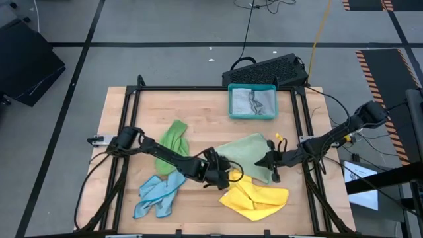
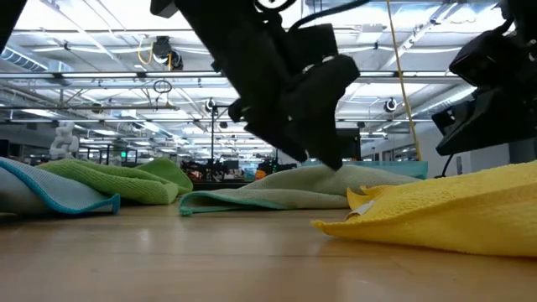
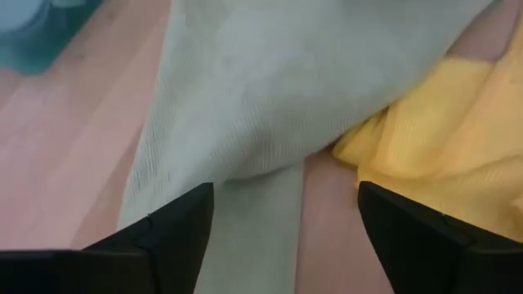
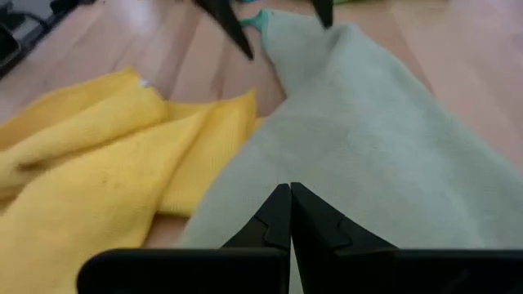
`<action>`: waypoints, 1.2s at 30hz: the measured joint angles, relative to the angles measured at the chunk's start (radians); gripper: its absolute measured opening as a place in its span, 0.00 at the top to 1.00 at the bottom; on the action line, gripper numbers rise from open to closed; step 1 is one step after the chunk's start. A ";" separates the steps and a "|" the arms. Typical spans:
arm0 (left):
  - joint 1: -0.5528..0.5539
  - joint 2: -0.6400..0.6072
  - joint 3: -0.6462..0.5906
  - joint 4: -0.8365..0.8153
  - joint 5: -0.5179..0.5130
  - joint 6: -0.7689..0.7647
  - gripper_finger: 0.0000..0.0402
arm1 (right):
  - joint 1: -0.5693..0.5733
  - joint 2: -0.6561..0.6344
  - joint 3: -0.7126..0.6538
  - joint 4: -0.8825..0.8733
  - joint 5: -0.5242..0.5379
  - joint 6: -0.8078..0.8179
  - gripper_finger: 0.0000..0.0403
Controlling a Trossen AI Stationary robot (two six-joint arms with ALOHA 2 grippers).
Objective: Fold microfiber towels
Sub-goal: Fold the light green microfiber cloth
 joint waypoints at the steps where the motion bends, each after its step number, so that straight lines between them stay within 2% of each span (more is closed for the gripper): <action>1: 0.000 -0.002 -0.001 0.002 -0.001 -0.006 0.27 | 0.006 -0.001 0.000 -0.012 0.000 0.001 1.00; 11: -0.010 -0.003 -0.005 0.023 -0.001 0.030 0.39 | 0.062 0.000 0.000 -0.044 -0.002 0.015 0.98; 17: -0.018 -0.003 -0.005 0.022 0.000 0.051 0.46 | 0.137 0.000 0.050 -0.182 -0.002 0.052 0.78; 21: -0.018 -0.003 -0.005 0.024 0.000 0.051 0.49 | 0.179 0.000 0.131 -0.401 -0.002 0.135 0.63; 25: -0.017 -0.003 -0.005 0.028 0.010 0.043 0.51 | 0.203 -0.001 0.195 -0.590 0.003 0.262 0.54; 30: -0.029 -0.003 -0.005 0.065 0.019 0.041 0.51 | 0.237 -0.028 0.205 -0.671 0.030 0.290 0.51; 36: -0.042 -0.003 -0.005 0.086 0.022 0.061 0.51 | 0.276 -0.124 0.205 -0.675 0.100 0.266 0.51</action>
